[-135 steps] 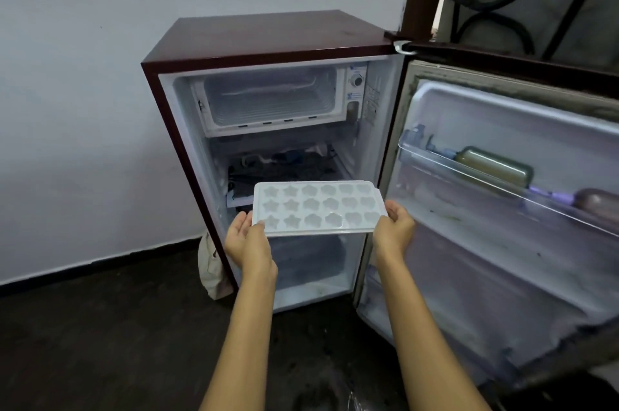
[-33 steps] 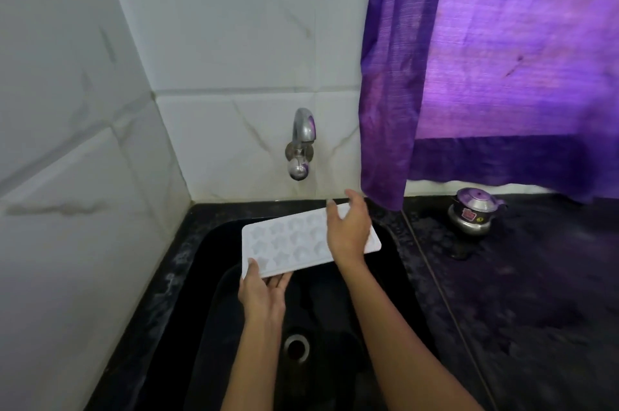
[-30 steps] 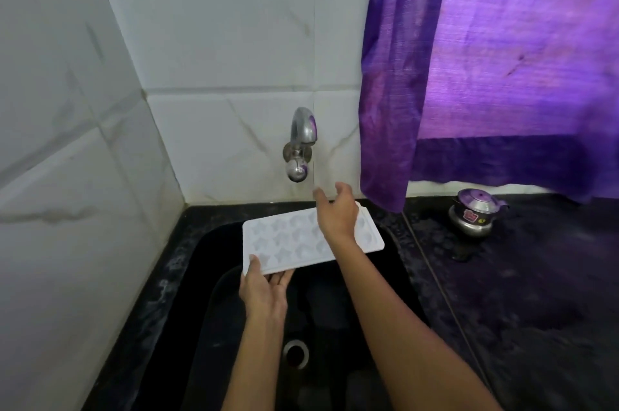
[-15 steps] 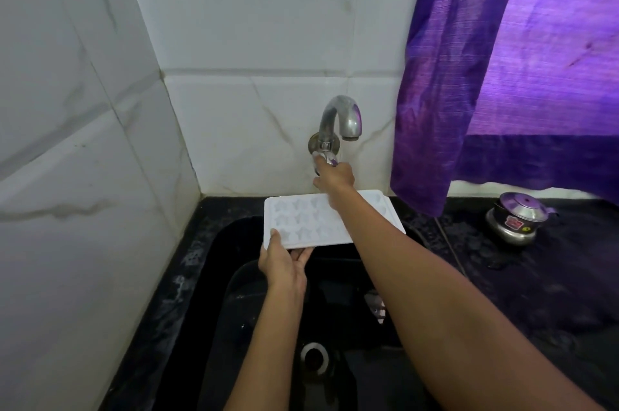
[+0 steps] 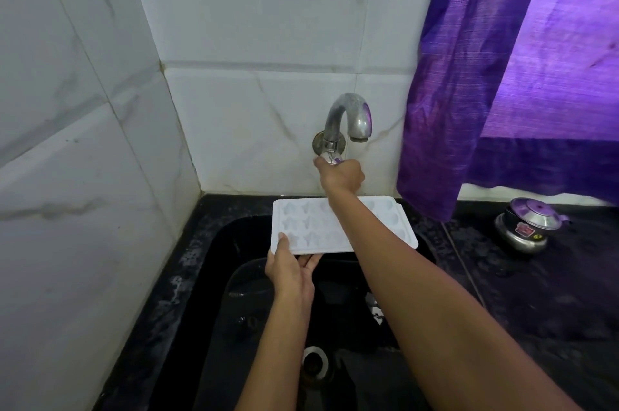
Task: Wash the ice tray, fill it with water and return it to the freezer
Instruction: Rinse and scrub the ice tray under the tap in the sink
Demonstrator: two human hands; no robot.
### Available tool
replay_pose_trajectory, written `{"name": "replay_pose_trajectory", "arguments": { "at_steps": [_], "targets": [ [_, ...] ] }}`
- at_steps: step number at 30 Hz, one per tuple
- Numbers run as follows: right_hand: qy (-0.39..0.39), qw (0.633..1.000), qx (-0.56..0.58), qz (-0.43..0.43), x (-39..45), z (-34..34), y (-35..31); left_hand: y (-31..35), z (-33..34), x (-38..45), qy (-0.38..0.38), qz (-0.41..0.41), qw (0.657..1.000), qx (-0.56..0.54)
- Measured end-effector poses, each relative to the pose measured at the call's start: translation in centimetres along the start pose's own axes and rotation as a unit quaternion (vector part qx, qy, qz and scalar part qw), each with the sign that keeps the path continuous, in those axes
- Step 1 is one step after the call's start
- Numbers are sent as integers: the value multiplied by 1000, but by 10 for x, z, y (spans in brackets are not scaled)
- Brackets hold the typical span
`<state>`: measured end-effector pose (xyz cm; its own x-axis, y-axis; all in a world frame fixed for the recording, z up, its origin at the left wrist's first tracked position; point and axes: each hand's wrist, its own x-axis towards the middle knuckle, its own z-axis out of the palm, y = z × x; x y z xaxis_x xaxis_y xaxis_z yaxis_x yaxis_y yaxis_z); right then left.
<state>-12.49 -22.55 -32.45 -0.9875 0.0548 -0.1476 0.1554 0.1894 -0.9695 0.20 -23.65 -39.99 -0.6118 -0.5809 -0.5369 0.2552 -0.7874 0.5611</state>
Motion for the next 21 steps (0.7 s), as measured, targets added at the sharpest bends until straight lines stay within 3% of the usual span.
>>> {"name": "replay_pose_trajectory", "arguments": {
  "at_steps": [21],
  "targets": [
    [10, 1000, -7, -19, -19, -9, 4, -7, -3, -7, 8, 0, 1000, -1]
  ]
}}
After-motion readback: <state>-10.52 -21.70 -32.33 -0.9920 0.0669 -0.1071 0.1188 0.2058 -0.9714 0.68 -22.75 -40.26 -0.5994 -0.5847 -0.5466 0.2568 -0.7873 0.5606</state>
